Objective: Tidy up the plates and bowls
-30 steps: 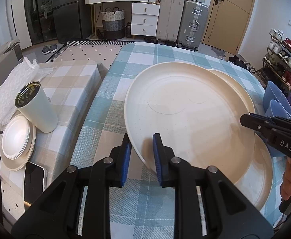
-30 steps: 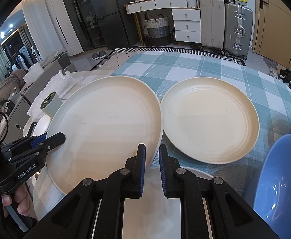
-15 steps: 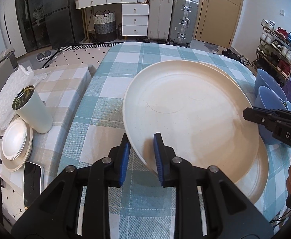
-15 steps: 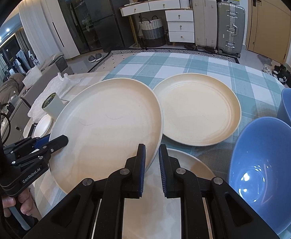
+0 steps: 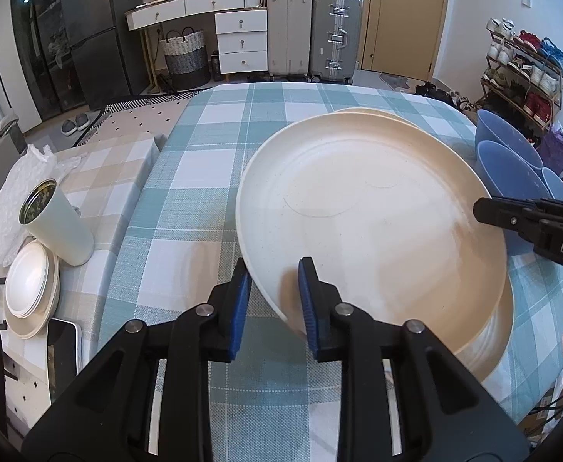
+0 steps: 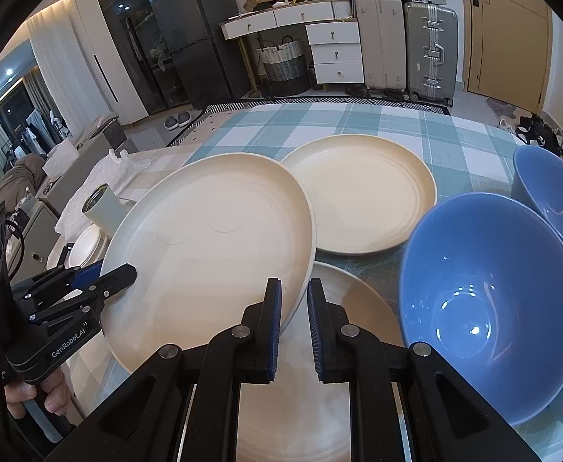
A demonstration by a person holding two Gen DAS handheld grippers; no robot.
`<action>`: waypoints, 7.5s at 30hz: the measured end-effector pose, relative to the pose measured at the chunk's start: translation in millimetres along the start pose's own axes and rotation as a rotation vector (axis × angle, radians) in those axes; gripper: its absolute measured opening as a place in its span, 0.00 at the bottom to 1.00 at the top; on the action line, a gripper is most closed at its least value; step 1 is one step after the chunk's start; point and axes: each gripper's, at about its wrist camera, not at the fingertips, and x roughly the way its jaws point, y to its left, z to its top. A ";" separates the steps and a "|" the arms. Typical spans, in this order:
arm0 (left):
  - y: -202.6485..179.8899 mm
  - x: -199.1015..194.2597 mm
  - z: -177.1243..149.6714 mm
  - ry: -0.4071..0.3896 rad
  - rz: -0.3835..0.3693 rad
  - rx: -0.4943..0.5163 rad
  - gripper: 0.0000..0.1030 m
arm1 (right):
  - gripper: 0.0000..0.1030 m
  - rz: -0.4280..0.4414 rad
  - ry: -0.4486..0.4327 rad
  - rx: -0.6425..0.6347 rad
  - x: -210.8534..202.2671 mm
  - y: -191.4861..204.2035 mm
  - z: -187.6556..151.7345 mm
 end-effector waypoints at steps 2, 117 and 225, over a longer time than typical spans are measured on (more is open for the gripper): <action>-2.4 -1.2 -1.7 0.002 -0.006 0.003 0.21 | 0.14 0.002 0.000 0.002 -2.2 -1.2 -3.9; -82.1 33.5 -52.2 0.123 -0.042 0.318 0.49 | 0.17 -0.172 0.071 0.005 -17.2 -35.0 -94.8; -38.1 75.0 150.3 0.005 -0.129 0.007 0.97 | 0.99 -0.141 -0.023 -0.007 -22.6 -111.9 136.5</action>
